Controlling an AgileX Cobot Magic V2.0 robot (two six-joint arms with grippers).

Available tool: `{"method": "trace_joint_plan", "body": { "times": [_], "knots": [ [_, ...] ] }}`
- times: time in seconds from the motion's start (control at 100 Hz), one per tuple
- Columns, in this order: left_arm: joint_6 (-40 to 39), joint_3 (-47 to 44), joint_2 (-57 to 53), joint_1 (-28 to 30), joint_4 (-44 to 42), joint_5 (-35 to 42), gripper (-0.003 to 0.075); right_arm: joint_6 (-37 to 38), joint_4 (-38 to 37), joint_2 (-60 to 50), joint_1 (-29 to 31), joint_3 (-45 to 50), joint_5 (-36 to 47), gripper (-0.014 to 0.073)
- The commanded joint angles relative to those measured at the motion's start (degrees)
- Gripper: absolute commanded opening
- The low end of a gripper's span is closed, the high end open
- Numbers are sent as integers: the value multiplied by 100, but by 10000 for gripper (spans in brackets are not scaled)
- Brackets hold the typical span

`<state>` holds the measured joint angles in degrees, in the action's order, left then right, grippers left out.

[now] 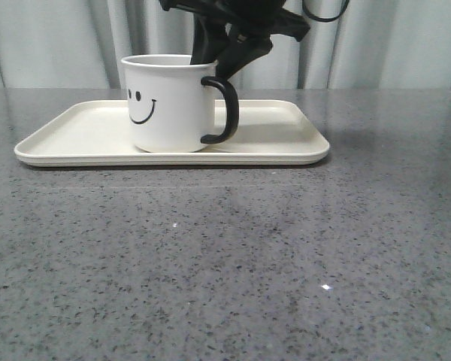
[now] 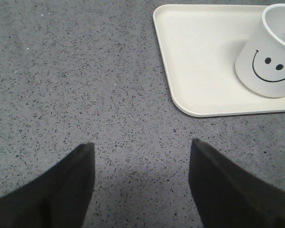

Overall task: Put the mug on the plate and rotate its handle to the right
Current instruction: 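Grip the mug rim with the right gripper and rotate the handle outward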

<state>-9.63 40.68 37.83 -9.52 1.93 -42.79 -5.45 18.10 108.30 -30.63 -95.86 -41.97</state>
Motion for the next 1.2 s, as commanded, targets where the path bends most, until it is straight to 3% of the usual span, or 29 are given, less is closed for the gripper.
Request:
{"method": "trace_joint_plan", "body": {
  "times": [0.0,0.25,0.42,0.77,0.99,1.19],
  "knots": [
    [-59,157,-6,4,16,390,430,-11,44,-285,-19,-211,238,169],
    [-59,157,-6,4,16,390,430,-48,44,-291,-19,-305,362,-72],
    [-59,157,-6,4,16,390,430,-293,44,-291,-19,-748,26,-64],
    [-59,157,-6,4,16,390,430,-1989,69,-280,-19,-1908,-1279,-61],
    [-59,157,-6,4,16,413,430,-3029,863,5,159,-2274,-2007,-61],
    [-59,157,-6,4,16,411,430,-3201,1092,585,285,-2901,-2645,-61]
  ]
}}
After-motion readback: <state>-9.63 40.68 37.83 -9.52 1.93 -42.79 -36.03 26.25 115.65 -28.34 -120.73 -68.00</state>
